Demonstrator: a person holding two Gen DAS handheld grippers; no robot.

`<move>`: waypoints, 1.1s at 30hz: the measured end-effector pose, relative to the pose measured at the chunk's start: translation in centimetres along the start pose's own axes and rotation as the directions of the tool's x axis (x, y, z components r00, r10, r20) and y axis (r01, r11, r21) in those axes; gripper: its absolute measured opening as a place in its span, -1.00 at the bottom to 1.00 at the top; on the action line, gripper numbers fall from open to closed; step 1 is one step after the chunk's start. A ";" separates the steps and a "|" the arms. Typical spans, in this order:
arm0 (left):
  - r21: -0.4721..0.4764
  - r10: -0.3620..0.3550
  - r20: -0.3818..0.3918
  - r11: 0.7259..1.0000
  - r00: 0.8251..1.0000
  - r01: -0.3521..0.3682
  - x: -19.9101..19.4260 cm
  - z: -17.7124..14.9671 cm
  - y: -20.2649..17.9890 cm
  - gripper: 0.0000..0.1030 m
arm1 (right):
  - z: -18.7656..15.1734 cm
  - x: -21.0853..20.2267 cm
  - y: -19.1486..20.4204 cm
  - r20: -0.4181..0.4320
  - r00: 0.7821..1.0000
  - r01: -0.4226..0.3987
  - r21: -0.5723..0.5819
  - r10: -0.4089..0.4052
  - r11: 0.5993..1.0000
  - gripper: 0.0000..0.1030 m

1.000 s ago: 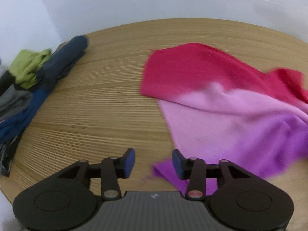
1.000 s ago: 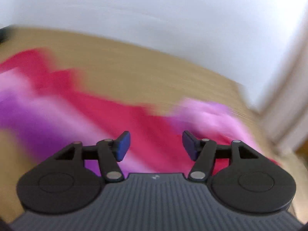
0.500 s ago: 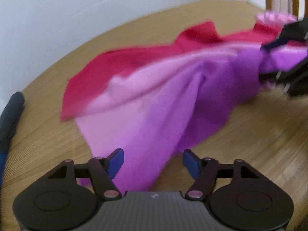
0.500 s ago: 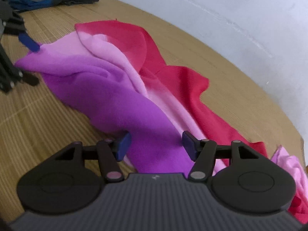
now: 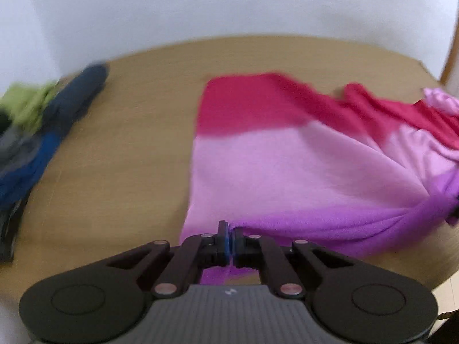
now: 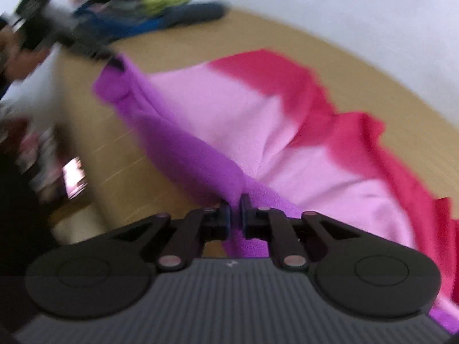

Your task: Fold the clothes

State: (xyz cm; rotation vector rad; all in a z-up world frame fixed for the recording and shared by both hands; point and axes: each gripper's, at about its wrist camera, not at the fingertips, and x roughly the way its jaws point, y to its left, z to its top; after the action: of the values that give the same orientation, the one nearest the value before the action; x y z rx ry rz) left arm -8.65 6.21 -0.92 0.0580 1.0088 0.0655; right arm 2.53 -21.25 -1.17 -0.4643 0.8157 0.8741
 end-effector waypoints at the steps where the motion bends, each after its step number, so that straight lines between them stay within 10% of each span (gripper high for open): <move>1: -0.003 0.012 -0.018 1.000 1.000 -0.012 0.2 -0.6 0.5 -0.86 | -0.3 0.6 0.9 -0.040 0.999 -0.027 -0.014 0.026 1.000 -0.71; 5: 0.013 0.055 -0.024 0.998 0.998 -0.054 0.2 -1.3 0.9 -0.73 | -0.2 2.6 3.9 -0.112 0.992 0.048 -0.127 -0.062 0.991 -0.49; 8: 0.049 0.082 0.040 0.995 0.996 -0.084 -0.7 0.0 0.8 -0.20 | 0.8 0.5 3.7 -0.034 0.988 0.145 -0.144 -0.152 0.979 -0.48; 14: 0.066 0.103 0.156 0.991 0.982 -0.115 -1.4 4.4 0.6 0.22 | 1.7 -4.2 -5.0 0.139 0.972 0.152 0.244 -0.190 0.958 -0.36; 17: 0.061 0.061 0.169 0.996 0.984 -0.072 0.5 7.7 0.2 0.25 | 1.5 -2.6 -10.2 0.169 0.958 0.147 0.410 -0.233 0.900 0.18; 21: 0.090 -0.042 0.155 0.996 0.987 0.028 6.4 13.2 -2.2 0.27 | 3.2 3.5 -14.3 0.080 0.932 0.277 0.475 -0.355 0.835 0.18; 29: 0.105 -0.046 0.033 0.994 0.998 0.042 20.0 20.7 -6.5 0.24 | 4.6 11.6 -21.5 -0.071 0.929 0.363 0.375 -0.364 0.853 0.18; 32: 0.083 0.009 0.034 0.996 0.999 -0.012 22.6 21.7 -7.0 0.32 | 3.6 12.0 -23.2 -0.052 0.959 0.277 0.388 -0.279 0.879 -0.06; 33: 0.076 0.031 0.041 0.996 0.999 -0.034 23.3 22.0 -7.1 0.34 | 3.7 12.0 -23.5 -0.045 0.965 0.256 0.389 -0.259 0.885 -0.78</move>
State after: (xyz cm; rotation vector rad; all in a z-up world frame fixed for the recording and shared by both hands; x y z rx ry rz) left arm 22.54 0.68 -9.40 0.1458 0.9706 0.0550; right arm 27.86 -26.46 -7.46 -0.2060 0.8736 0.4475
